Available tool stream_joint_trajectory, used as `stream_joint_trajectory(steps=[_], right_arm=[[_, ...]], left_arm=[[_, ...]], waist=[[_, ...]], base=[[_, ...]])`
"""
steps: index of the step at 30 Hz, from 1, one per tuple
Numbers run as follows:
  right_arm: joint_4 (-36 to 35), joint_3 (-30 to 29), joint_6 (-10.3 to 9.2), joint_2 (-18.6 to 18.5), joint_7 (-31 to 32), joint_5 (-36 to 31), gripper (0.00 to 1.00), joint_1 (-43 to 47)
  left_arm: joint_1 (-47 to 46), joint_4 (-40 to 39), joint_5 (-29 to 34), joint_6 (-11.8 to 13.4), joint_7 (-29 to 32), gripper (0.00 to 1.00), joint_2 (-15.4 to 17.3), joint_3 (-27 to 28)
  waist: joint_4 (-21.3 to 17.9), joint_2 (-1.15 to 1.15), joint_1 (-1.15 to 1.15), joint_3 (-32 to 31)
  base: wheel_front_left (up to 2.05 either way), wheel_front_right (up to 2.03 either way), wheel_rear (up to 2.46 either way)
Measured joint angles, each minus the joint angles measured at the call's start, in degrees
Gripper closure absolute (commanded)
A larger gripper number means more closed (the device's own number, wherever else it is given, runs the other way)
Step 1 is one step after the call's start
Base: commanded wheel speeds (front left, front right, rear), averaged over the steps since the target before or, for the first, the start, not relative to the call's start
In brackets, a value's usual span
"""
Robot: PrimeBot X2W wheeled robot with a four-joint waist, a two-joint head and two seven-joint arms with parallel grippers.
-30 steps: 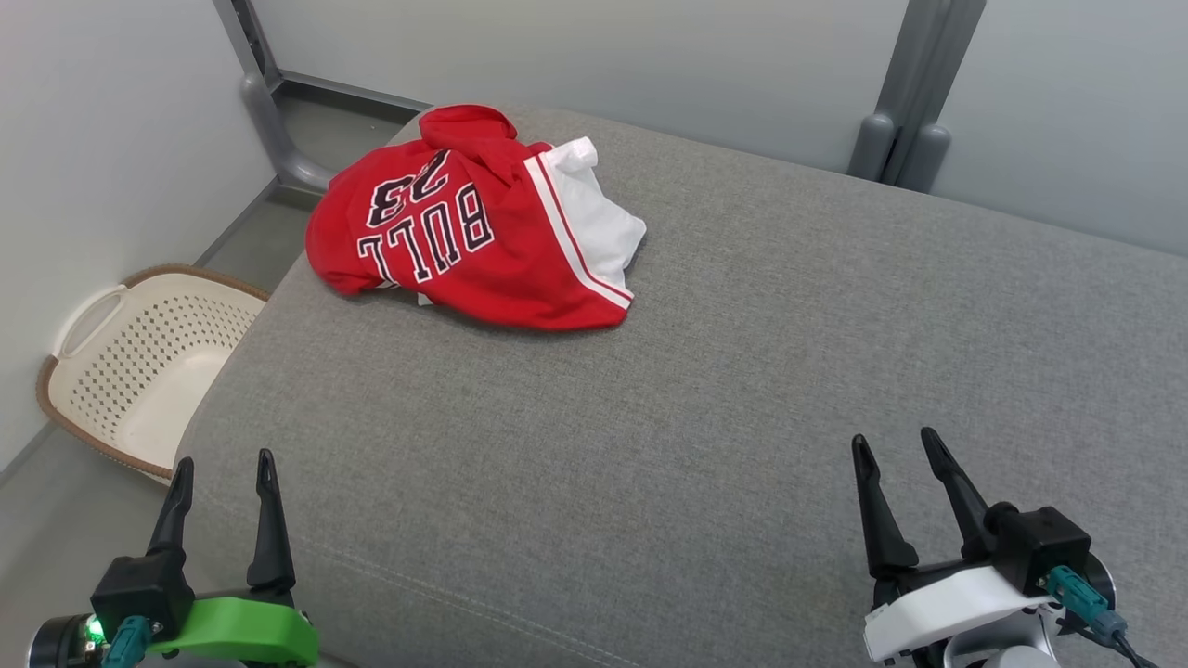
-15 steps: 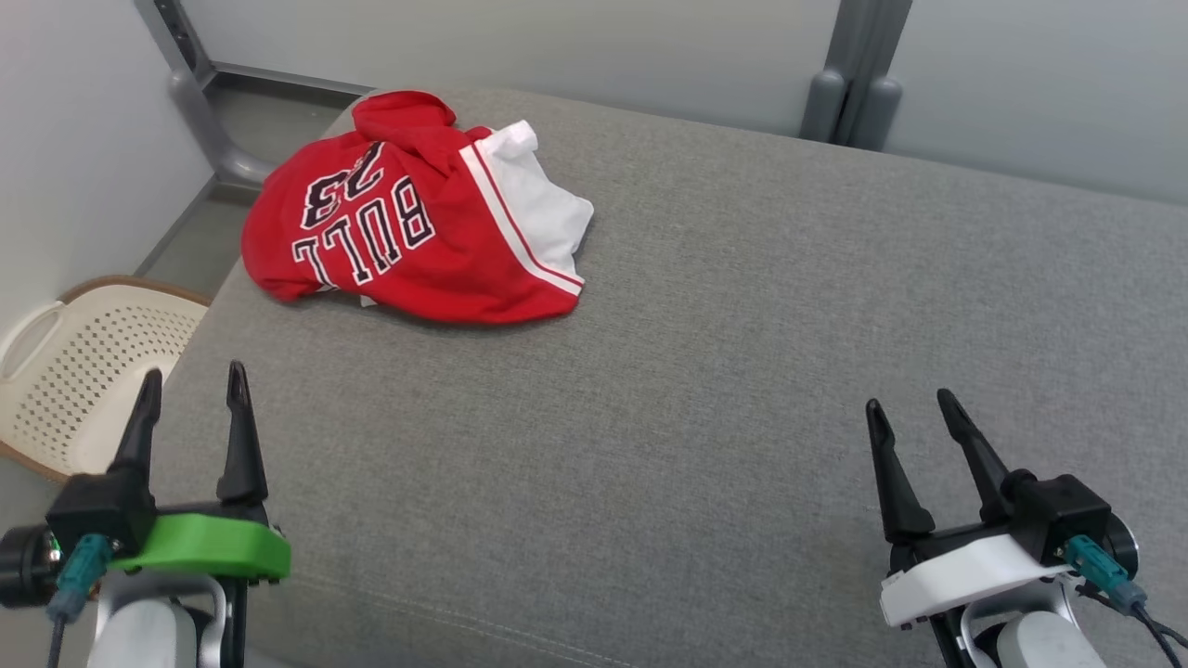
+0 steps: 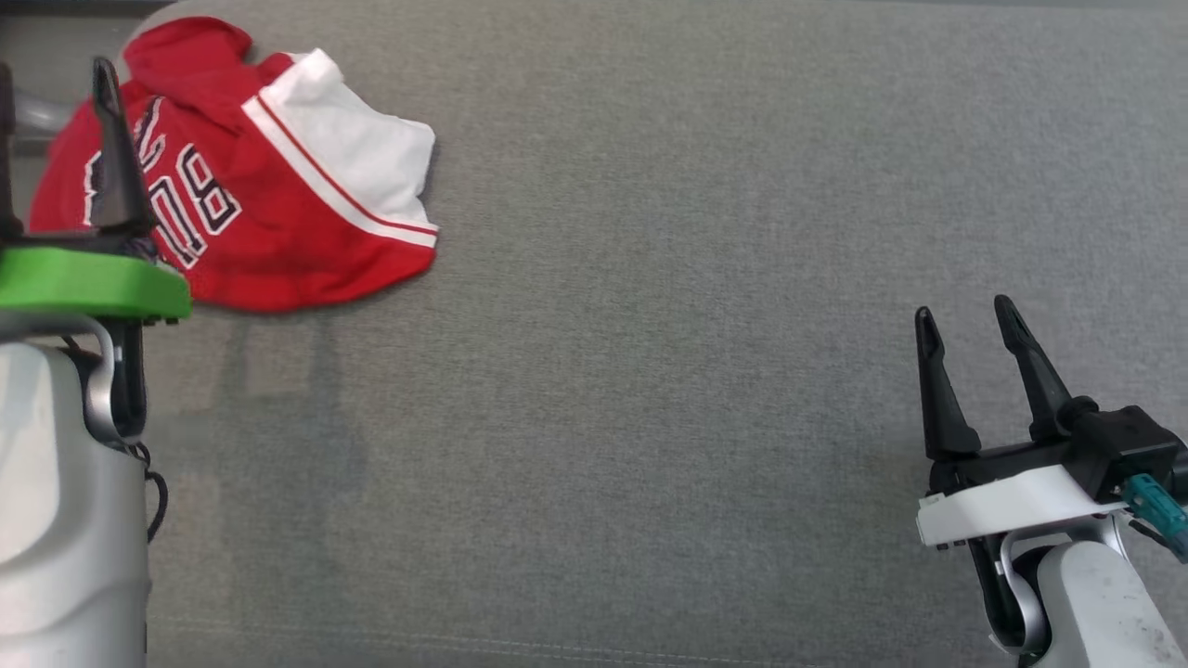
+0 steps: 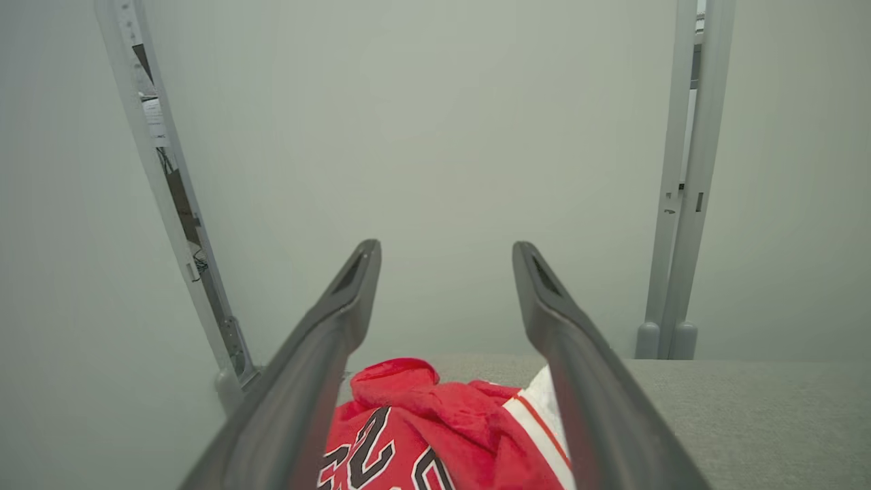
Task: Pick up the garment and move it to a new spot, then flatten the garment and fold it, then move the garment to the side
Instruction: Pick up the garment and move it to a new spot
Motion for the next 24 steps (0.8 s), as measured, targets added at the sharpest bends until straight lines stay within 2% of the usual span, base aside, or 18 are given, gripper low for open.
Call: stream_joint_trajectory(steps=[5, 13, 19, 23, 24], right_arm=[[-1.0, -1.2, 0.00, 0.0, 0.0, -0.5, 0.00, -1.0], [-2.1, -1.6, 0.00, 0.1, -0.1, -1.0, 0.00, -1.3], [-2.7, -2.0, 0.00, 0.1, -0.1, -1.0, 0.00, -1.3], [-2.9, -1.8, 0.00, 0.3, -0.1, -1.0, 0.00, -1.3], [-2.9, -1.7, 0.00, 0.4, -0.1, -1.0, 0.00, -1.4]], left_arm=[[-6.0, 6.5, -1.0, -0.5, 0.5, 0.00, 1.5, -0.6], [-10.4, 18.3, -2.1, -0.9, 3.1, 0.00, 3.3, -2.4], [-11.8, 25.5, -1.3, 1.7, 4.9, 0.00, 4.1, -2.7], [-12.5, 28.8, -1.3, 1.9, 6.5, 0.00, 4.0, -3.3], [-12.8, 29.5, -1.3, 1.7, 6.9, 0.40, 3.9, -3.4]], waist=[[-4.2, 0.00, 0.00, 4.2], [-9.4, 0.00, 0.00, 9.3], [-11.5, 0.00, 0.00, 11.6], [-11.7, 0.00, 0.00, 12.0], [-11.7, 0.00, 0.00, 12.0]], base=[[0.00, 0.00, 0.00], [0.00, 0.00, 0.00], [0.00, 0.00, 0.00], [0.00, 0.00, 0.00], [0.00, 0.00, 0.00]])
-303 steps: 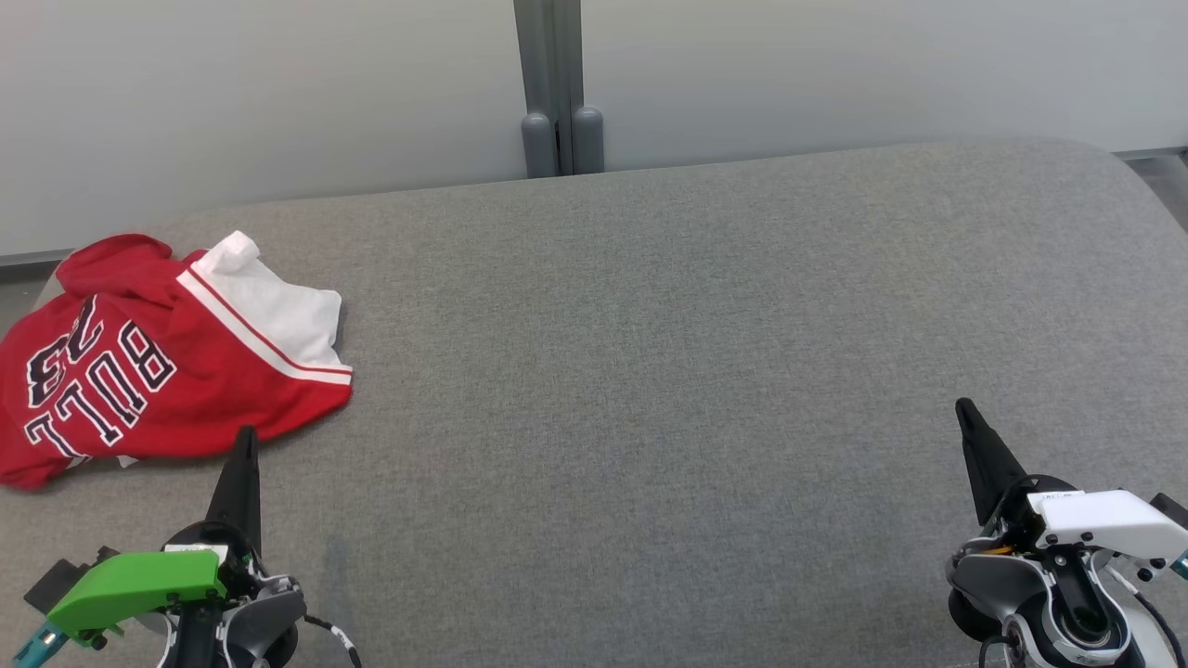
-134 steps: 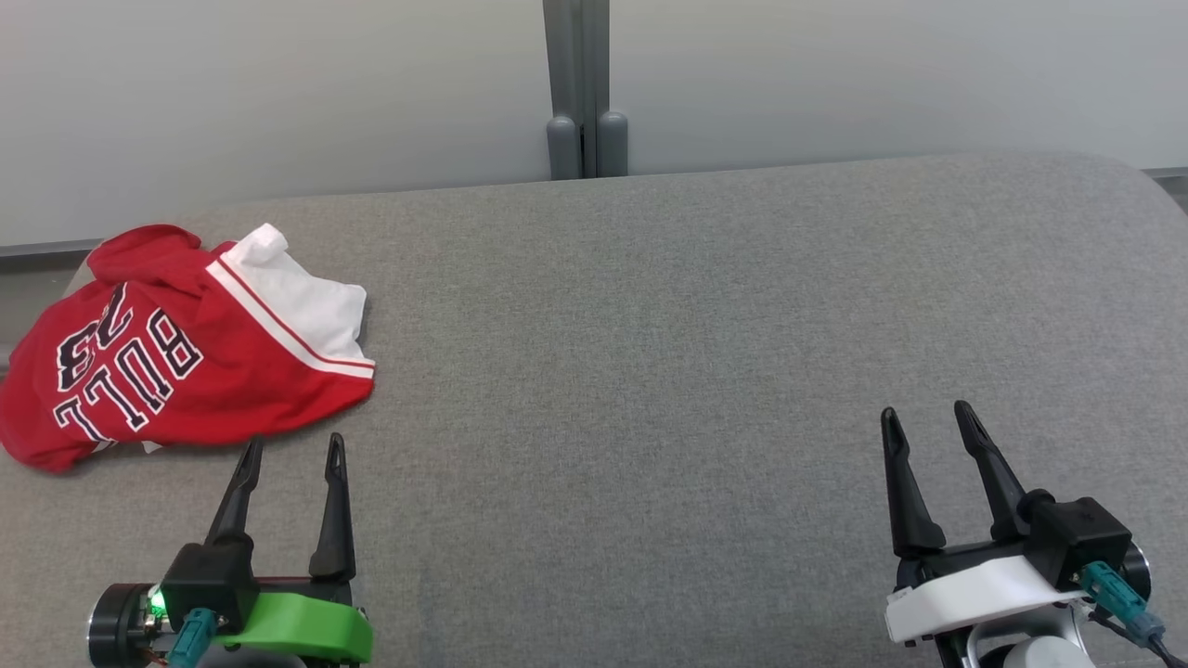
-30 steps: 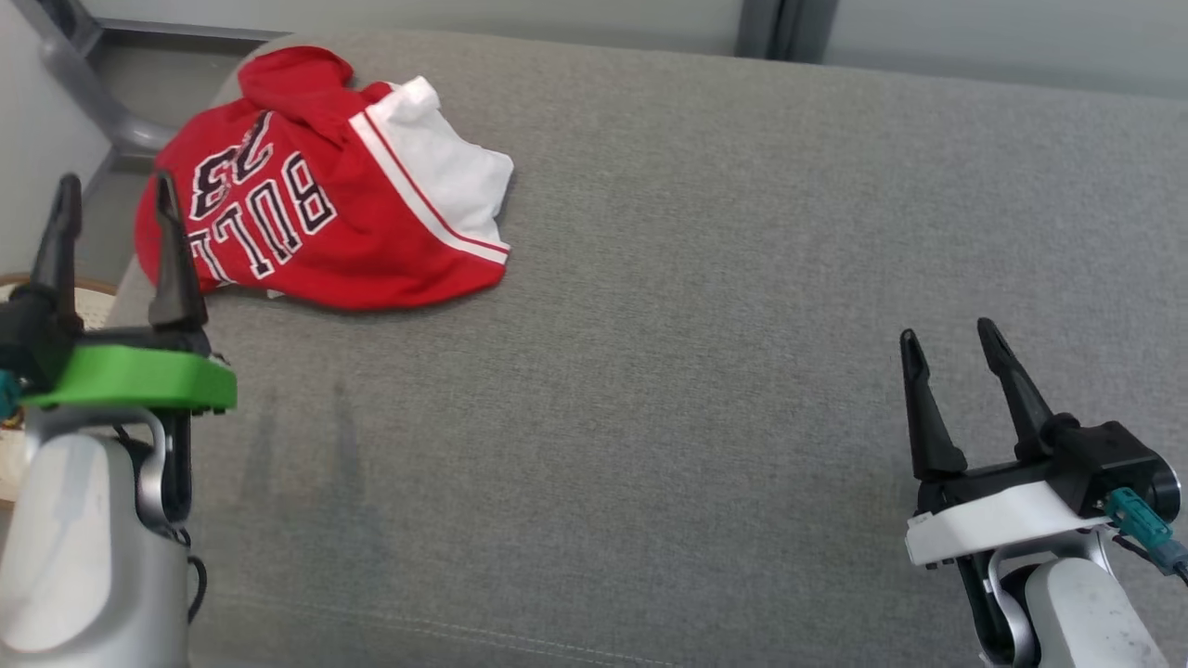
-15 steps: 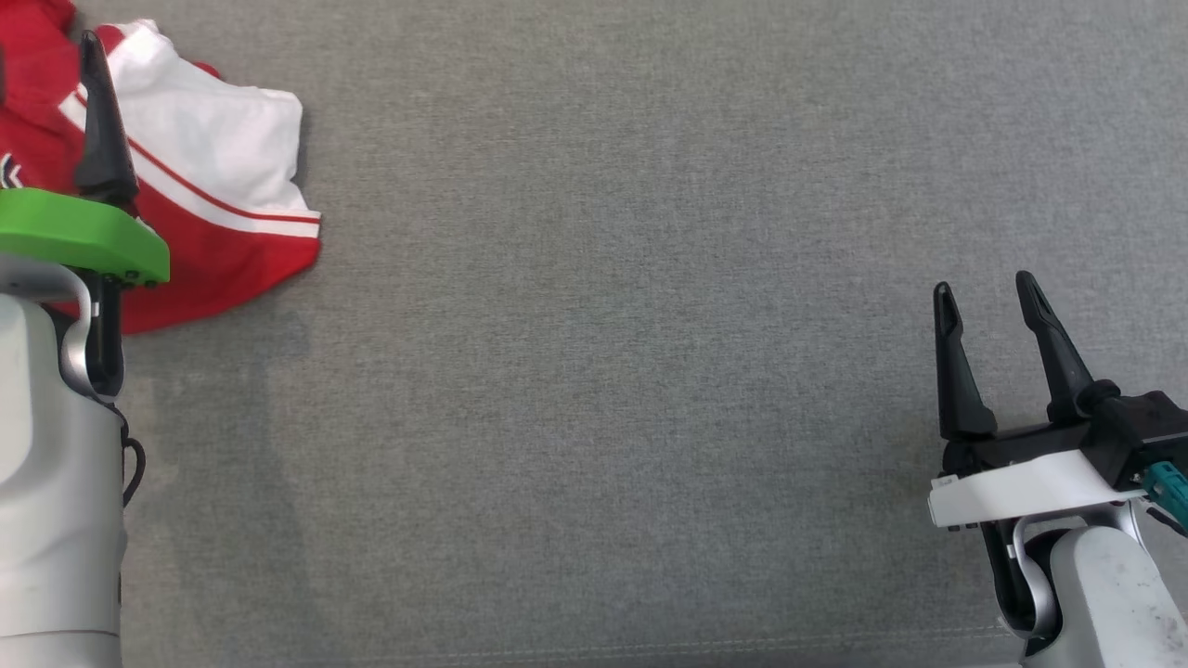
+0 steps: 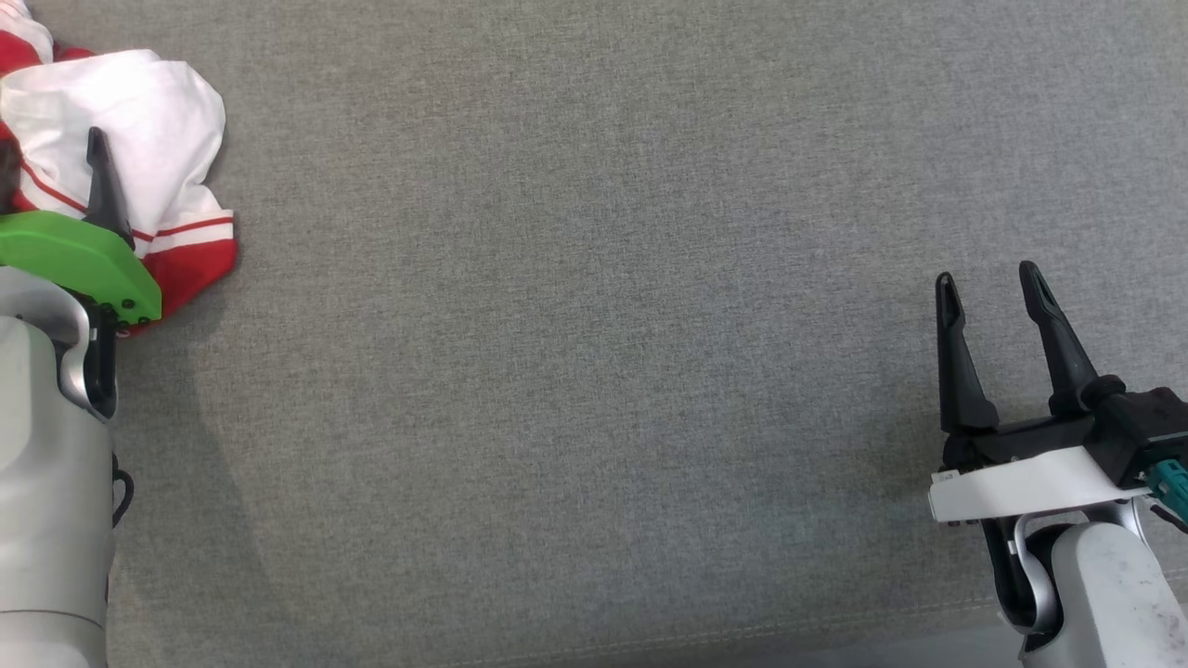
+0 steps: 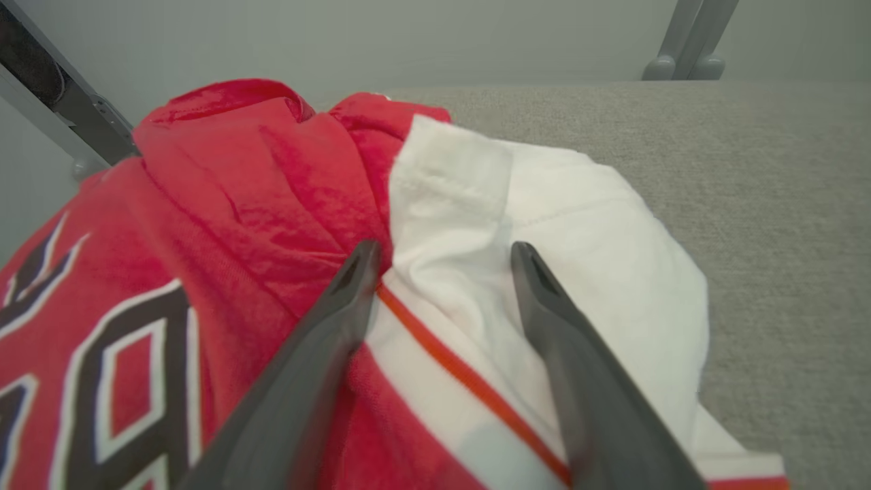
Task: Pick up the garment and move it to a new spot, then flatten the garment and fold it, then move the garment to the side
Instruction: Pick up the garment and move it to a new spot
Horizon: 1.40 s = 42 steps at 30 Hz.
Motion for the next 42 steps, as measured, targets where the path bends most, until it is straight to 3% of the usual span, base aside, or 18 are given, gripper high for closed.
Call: stream_joint_trajectory(steps=[1, 2, 8, 12, 23, 29, 35, 42], right_arm=[[0.0, 0.0, 0.00, 0.0, 0.0, 0.0, 0.00, 0.0], [0.0, 0.0, 0.00, -0.1, 0.0, 0.0, 0.00, 0.0], [0.4, 0.5, 0.00, 0.2, 0.0, 0.1, 0.00, 0.0], [0.9, 1.0, 0.00, 0.5, 0.0, 0.5, 0.00, 0.1], [2.5, 1.5, 0.00, 2.0, 0.0, 1.8, 0.00, 0.7], [3.6, 1.7, 0.00, 2.9, 0.0, 2.8, 0.00, 1.0], [4.0, 1.5, 0.00, 3.4, 0.0, 3.6, 0.00, 1.2], [4.7, 2.3, 0.00, 3.5, 0.0, 4.9, 0.00, 1.2]], left_arm=[[-0.2, 0.6, -0.1, -0.2, 0.0, 0.88, 0.0, -0.2], [-0.3, 1.0, -0.1, -0.3, -0.6, 1.00, -0.1, -0.4], [-0.6, 2.5, 0.0, -0.7, -4.2, 1.00, -0.1, -1.3], [-0.9, -0.6, 0.9, -0.1, -6.3, 1.00, 1.3, -1.4], [-4.3, -18.1, 2.4, -0.9, -6.4, 1.00, 3.3, -2.6], [-9.1, -28.7, 3.5, -2.0, -0.7, 1.00, 5.0, -6.4], [-14.5, -37.7, 1.9, -2.7, 5.2, 1.00, 2.9, -12.4], [-20.1, -39.1, -0.3, -2.9, 7.0, 1.00, -2.3, -18.4]], waist=[[0.0, 0.00, 0.00, -0.1], [0.1, 0.00, 0.00, -0.1], [0.3, 0.00, 0.00, -1.8], [0.4, 0.00, 0.00, -3.5], [-0.2, 0.00, 0.00, -8.8], [-2.7, 0.00, 0.00, -10.4], [-6.3, 0.00, 0.00, -11.6], [-11.1, 0.00, 0.00, -12.1]], base=[[0.00, 0.00, 0.00], [0.00, 0.00, 0.00], [0.00, 0.00, 0.00], [0.00, 0.00, 0.00], [0.00, 0.00, 0.00], [0.00, 0.00, 0.00], [0.00, 0.00, 0.00], [0.00, 0.00, 0.00]])
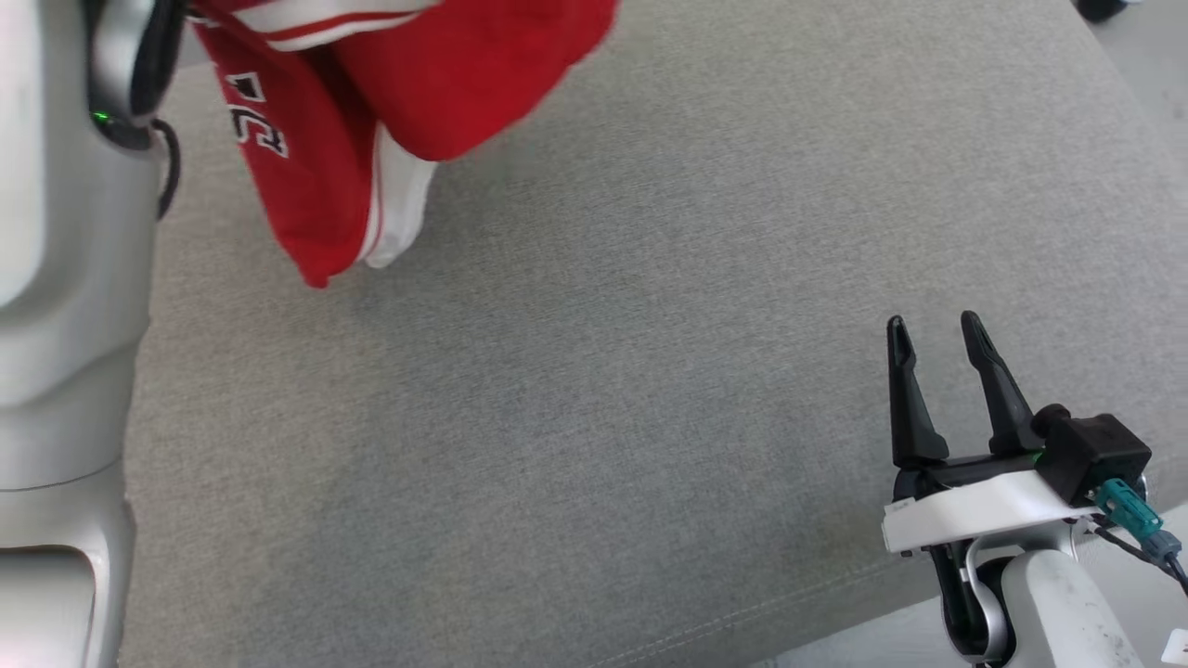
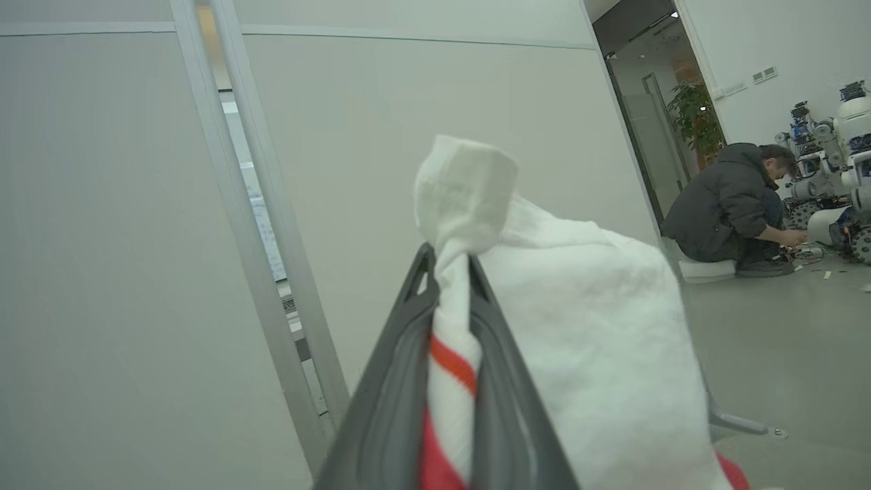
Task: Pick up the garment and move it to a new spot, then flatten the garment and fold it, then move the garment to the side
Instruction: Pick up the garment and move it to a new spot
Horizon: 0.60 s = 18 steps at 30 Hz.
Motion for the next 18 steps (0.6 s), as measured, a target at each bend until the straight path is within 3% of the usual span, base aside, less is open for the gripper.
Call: stream_joint_trajectory(steps=[4, 10, 18], right_arm=[[0.2, 0.8, 0.00, 0.1, 0.0, 1.1, 0.00, 0.0], [0.1, 0.4, 0.00, 0.1, 0.0, 1.5, 0.00, 0.0], [0.3, 1.0, 0.00, 0.1, 0.0, 1.2, 0.00, -0.4]], left_arm=[[0.8, 2.6, -1.5, 0.0, -1.1, 1.00, -1.2, -2.5], [12.2, 8.5, -3.1, 0.6, -4.8, 1.00, -2.1, -3.6], [27.0, 18.5, -5.7, 1.5, -10.1, 1.00, -5.4, -5.8]], waist=[[-2.8, 0.00, 0.00, 0.2], [-5.9, 0.00, 0.00, 1.2], [-5.1, 0.00, 0.00, 2.0]], base=[[0.00, 0.00, 0.00], [0.00, 0.00, 0.00], [0.00, 0.00, 0.00]])
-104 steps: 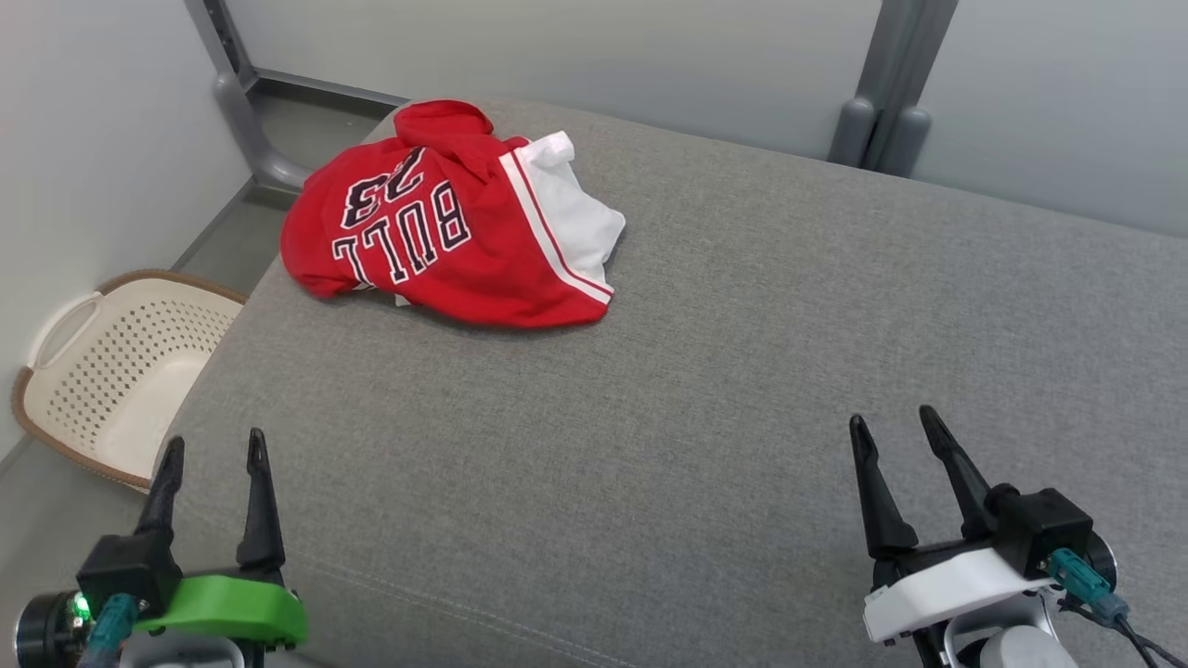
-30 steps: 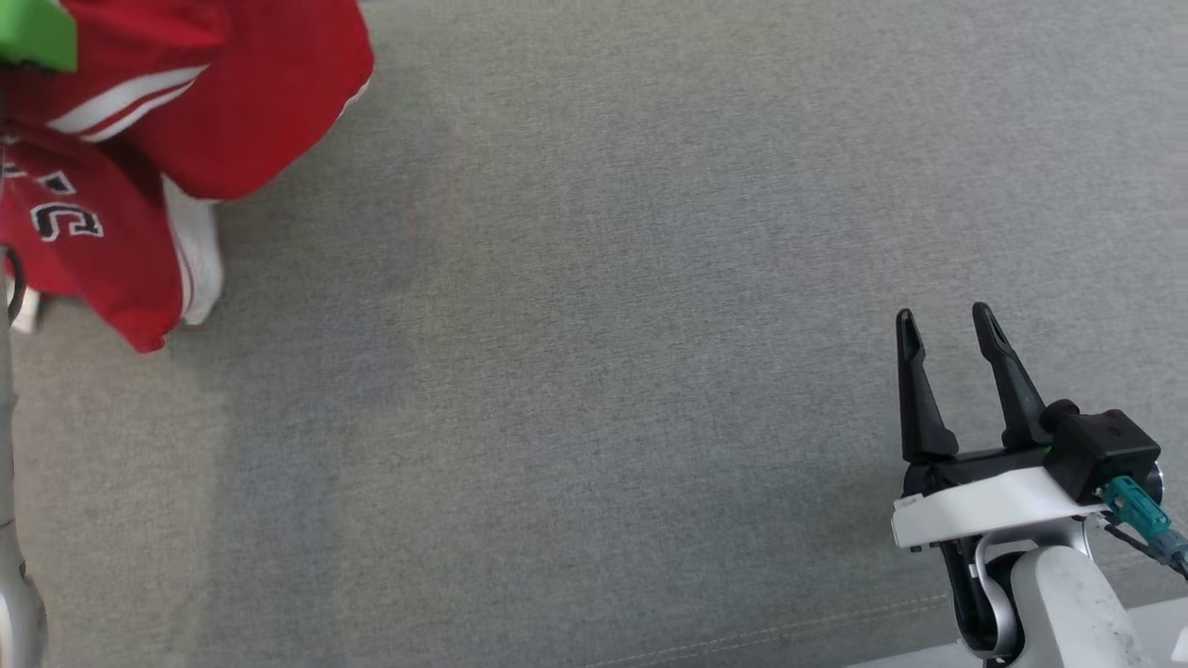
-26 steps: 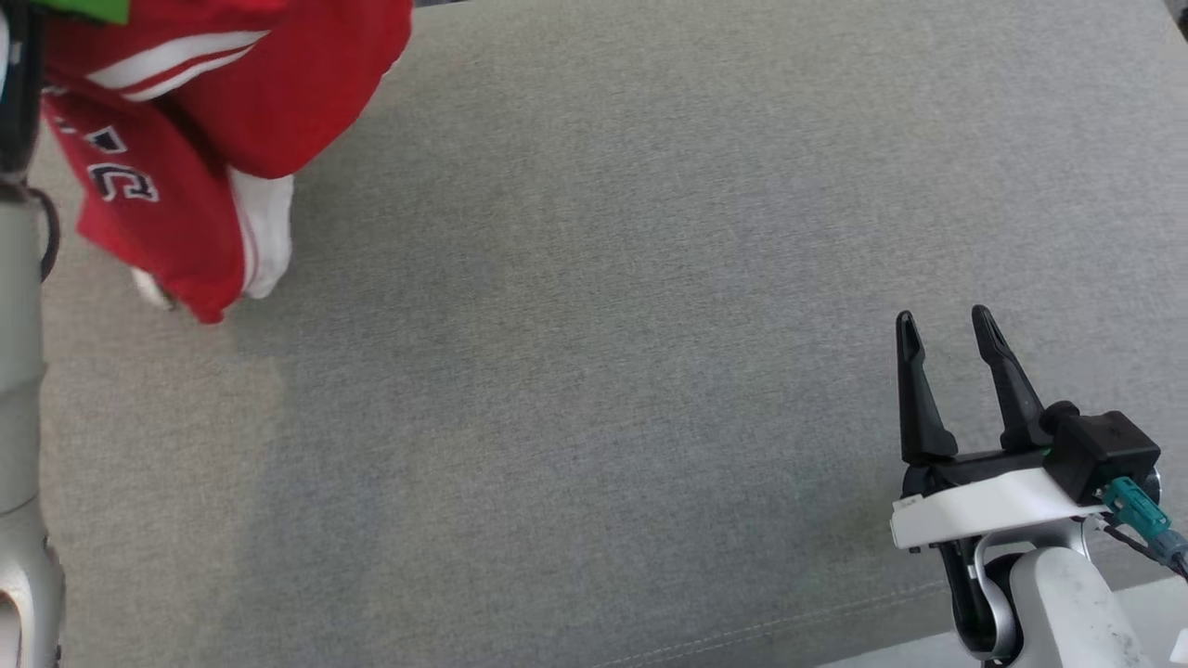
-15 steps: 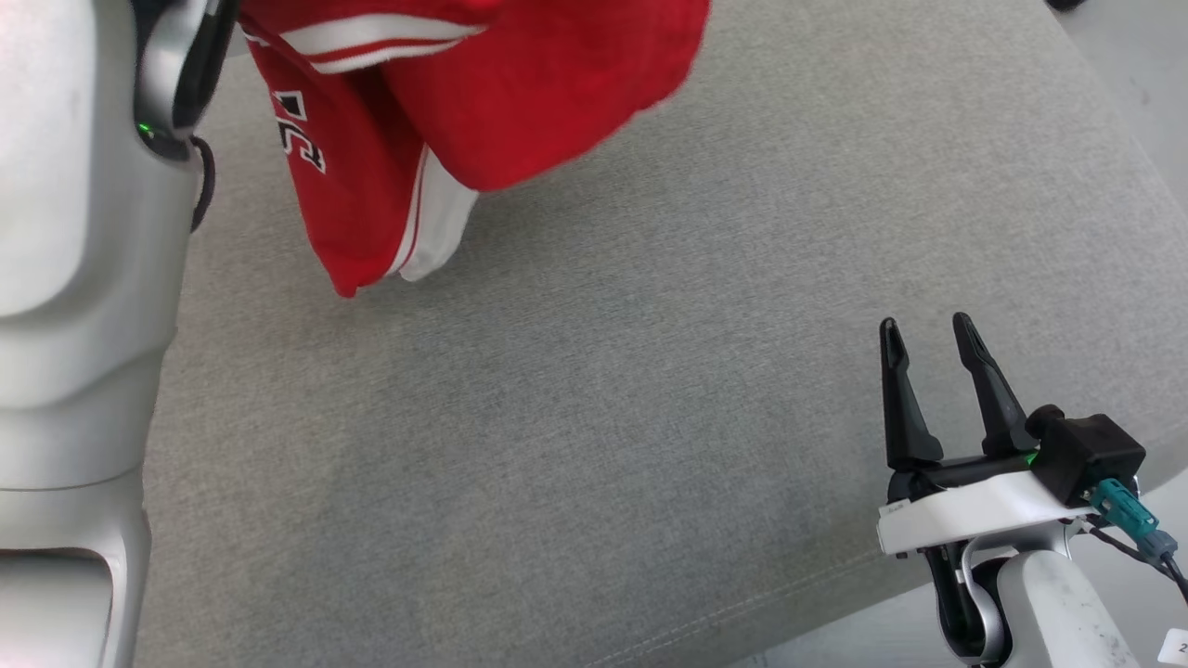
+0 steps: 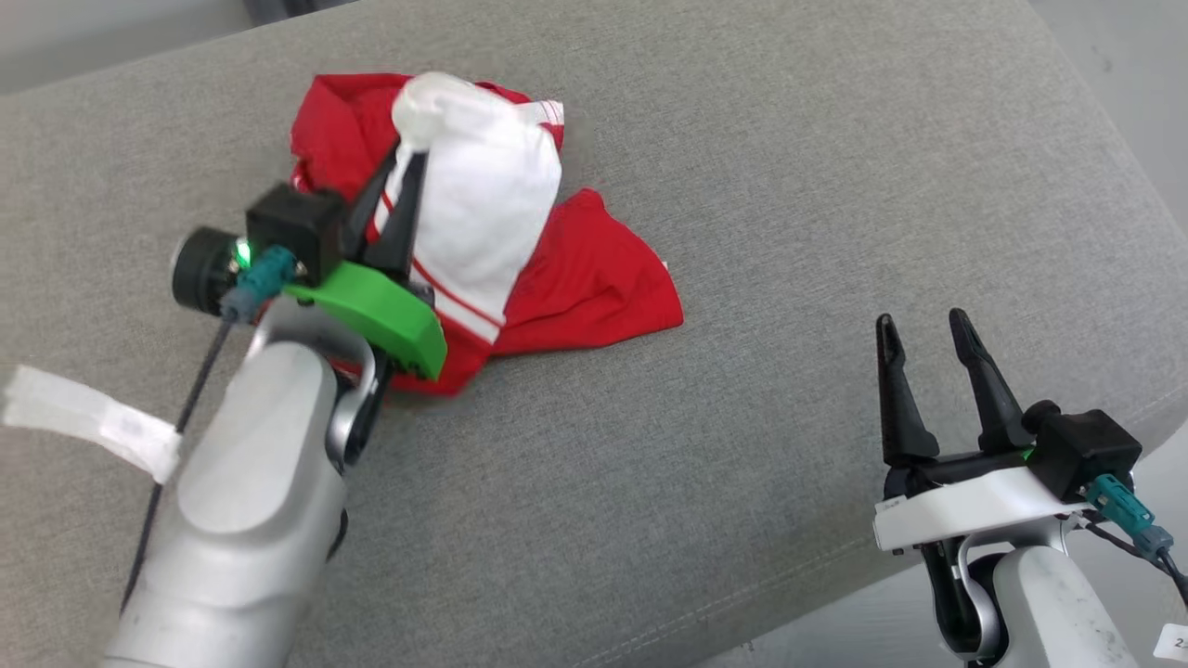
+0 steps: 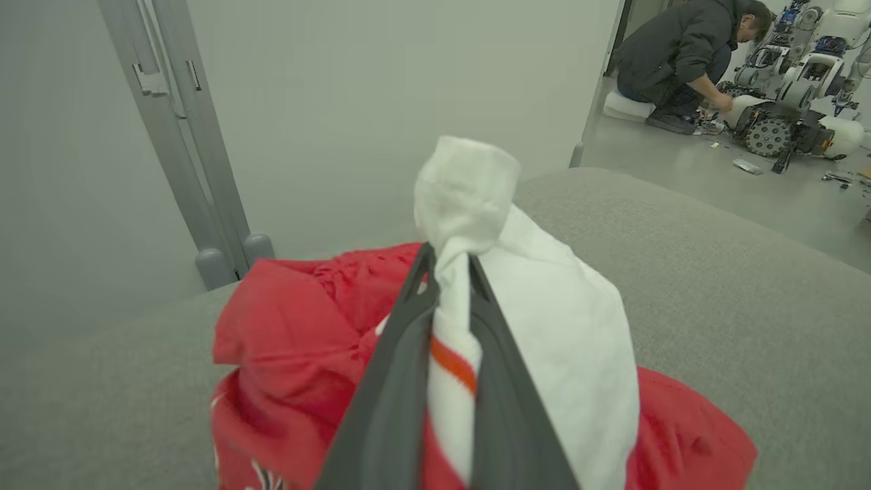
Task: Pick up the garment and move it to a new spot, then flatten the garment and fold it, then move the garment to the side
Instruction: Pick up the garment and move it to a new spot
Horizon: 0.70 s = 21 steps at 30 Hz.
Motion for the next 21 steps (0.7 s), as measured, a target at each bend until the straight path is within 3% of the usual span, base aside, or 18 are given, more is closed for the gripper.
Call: stream_joint_trajectory(steps=[2, 3, 4, 5, 13, 21], right_arm=[[0.2, 0.6, 0.00, 0.0, 0.0, 0.0, 0.00, -0.2], [0.3, 0.8, 0.01, 0.0, 0.0, 0.0, 0.00, -0.2], [0.4, 0.8, 0.00, 0.0, 0.0, 0.0, 0.00, -0.2], [0.5, 0.7, 0.00, 0.0, 0.0, -0.1, 0.00, -0.2], [0.6, 0.7, 0.00, 0.0, 0.0, -0.8, 0.00, 0.1], [-0.2, 0.8, 0.00, 0.1, 0.0, -2.1, 0.00, 1.2]], left_arm=[[2.1, 2.8, -0.3, -0.1, -0.8, 1.00, -0.9, -1.1], [2.6, 3.6, -0.3, -0.3, -1.1, 0.72, -1.2, -1.5], [2.9, 4.4, -0.3, -0.3, -1.5, 0.07, -1.7, -2.1], [2.9, 4.8, -0.3, -0.3, -2.0, 0.00, -2.2, -2.5], [1.1, 0.4, 0.7, -0.6, -3.6, 0.00, -2.9, -1.2], [9.0, -11.4, 2.5, 1.3, -3.7, 0.00, -0.2, 5.6]], waist=[[0.5, 0.00, 0.00, 0.0], [0.7, 0.00, 0.00, 0.0], [0.9, 0.00, 0.00, 0.0], [1.2, 0.00, 0.00, -0.1], [3.4, 0.00, 0.00, -2.3], [6.9, 0.00, 0.00, -5.3]], base=[[0.00, 0.00, 0.00], [0.00, 0.00, 0.00], [0.00, 0.00, 0.00], [0.00, 0.00, 0.00], [0.00, 0.00, 0.00], [0.00, 0.00, 0.00]])
